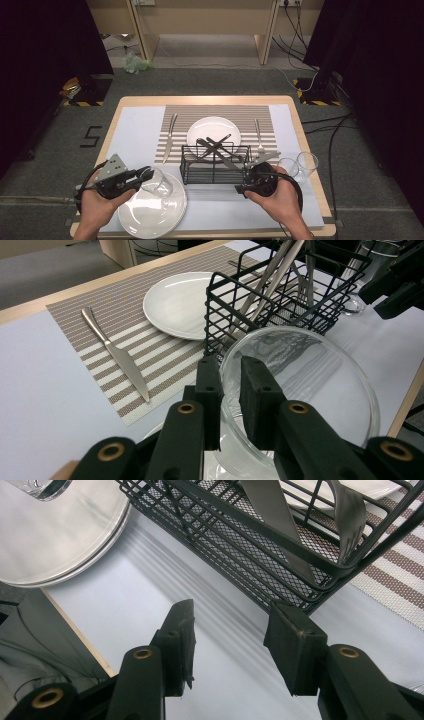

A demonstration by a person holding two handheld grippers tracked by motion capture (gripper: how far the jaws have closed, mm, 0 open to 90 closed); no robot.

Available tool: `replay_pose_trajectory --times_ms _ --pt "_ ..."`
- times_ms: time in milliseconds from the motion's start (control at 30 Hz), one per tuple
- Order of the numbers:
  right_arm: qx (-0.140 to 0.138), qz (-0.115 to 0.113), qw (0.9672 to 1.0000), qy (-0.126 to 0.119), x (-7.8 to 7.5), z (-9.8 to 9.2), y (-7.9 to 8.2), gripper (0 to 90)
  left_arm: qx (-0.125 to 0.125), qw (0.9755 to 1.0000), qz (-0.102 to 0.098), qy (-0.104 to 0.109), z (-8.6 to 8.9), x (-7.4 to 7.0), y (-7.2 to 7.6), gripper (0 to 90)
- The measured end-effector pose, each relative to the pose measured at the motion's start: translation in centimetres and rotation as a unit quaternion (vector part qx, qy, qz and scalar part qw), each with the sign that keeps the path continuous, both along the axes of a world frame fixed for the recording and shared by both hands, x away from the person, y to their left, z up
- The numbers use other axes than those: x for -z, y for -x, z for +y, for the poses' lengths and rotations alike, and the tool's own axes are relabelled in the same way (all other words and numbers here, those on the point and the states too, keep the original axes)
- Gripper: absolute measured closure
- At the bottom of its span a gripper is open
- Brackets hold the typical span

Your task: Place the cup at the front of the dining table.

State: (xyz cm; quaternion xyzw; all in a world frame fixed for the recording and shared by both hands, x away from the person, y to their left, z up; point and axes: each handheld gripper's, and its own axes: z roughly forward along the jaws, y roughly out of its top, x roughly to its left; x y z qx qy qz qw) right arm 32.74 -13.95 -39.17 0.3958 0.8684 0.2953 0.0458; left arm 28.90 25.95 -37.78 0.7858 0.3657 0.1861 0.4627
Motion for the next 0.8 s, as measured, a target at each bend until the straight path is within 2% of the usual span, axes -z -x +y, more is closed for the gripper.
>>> replay_pose_trajectory --times_ms 800 --pt "-0.002 -0.001 1.0000 -0.001 0.0 0.1 0.0 54.2 -0.015 0.9999 -0.002 0.002 1.1 -0.1 0.2 78.4"
